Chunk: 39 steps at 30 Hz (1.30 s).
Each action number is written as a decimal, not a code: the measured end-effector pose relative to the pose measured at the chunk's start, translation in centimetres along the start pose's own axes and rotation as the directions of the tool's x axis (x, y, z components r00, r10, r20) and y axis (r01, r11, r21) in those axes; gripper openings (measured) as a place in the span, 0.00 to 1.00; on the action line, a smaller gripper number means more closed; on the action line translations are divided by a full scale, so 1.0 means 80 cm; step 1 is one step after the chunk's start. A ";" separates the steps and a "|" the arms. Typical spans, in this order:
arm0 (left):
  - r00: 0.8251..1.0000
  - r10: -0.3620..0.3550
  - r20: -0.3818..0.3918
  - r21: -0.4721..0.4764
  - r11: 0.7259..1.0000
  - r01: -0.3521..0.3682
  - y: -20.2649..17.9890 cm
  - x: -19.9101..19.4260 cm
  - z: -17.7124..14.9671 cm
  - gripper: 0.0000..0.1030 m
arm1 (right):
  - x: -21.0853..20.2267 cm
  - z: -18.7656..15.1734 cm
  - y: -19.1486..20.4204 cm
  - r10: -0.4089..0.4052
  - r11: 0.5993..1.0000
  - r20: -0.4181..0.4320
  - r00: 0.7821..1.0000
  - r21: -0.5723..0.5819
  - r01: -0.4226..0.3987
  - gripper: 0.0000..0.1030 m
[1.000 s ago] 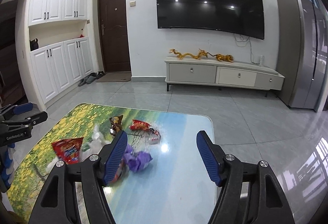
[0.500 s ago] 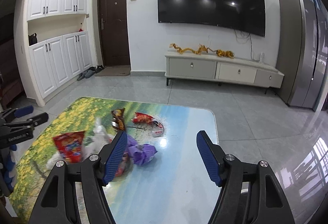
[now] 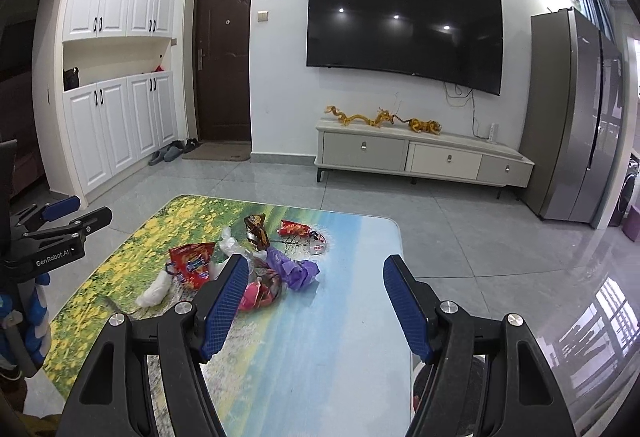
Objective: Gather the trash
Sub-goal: 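Grasp the white tissue with the left tool while the right tool grasps another tissue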
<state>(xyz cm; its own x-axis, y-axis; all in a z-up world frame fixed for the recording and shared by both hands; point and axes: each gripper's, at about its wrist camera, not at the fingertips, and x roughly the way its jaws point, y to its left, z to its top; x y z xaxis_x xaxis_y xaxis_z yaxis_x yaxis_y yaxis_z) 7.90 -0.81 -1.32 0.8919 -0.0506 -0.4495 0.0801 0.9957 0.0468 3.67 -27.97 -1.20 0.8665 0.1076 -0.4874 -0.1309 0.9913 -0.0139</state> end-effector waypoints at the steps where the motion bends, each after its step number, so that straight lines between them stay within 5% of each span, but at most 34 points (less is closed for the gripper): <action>1: 1.000 0.005 0.007 0.006 1.000 -0.005 -0.001 -0.008 -0.001 0.74 | -0.005 -0.002 -0.001 -0.001 1.000 0.004 1.000 0.003 0.001 0.66; 13: 0.999 0.045 0.001 0.029 0.999 -0.045 0.027 -0.067 -0.026 0.74 | -0.045 -0.026 -0.001 0.064 0.998 0.030 0.997 0.023 -0.065 0.66; 17: 0.997 0.049 -0.055 0.018 0.999 -0.048 0.049 -0.062 -0.042 0.73 | -0.036 -0.035 0.009 0.120 0.993 -0.003 0.993 0.012 -0.120 0.66; 23: 0.979 -0.047 -0.199 -0.014 0.999 0.045 0.062 0.003 -0.071 0.73 | 0.016 -0.046 0.028 0.195 0.981 -0.099 0.976 0.007 -0.195 0.64; 26: 0.964 -0.077 -0.253 -0.002 0.997 0.079 0.056 0.047 -0.088 0.73 | 0.058 -0.055 0.036 0.247 0.969 -0.177 0.953 0.028 -0.246 0.62; 30: 0.941 -0.109 -0.321 0.036 0.991 0.128 0.037 0.113 -0.101 0.73 | 0.126 -0.074 0.054 0.334 0.942 -0.299 0.894 0.066 -0.329 0.56; 39: 0.890 -0.174 -0.422 -0.007 0.982 0.188 0.030 0.191 -0.124 0.38 | 0.240 -0.087 0.113 0.449 0.880 -0.458 0.767 0.082 -0.467 0.45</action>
<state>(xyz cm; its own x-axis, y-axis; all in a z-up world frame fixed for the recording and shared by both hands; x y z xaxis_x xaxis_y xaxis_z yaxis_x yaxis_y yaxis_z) 17.28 1.59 -16.91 0.5921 -0.1852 -0.7843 0.2434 0.9689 -0.0450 15.73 -17.45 -16.75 0.3856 0.4934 -0.7796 -0.4807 0.8287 0.2867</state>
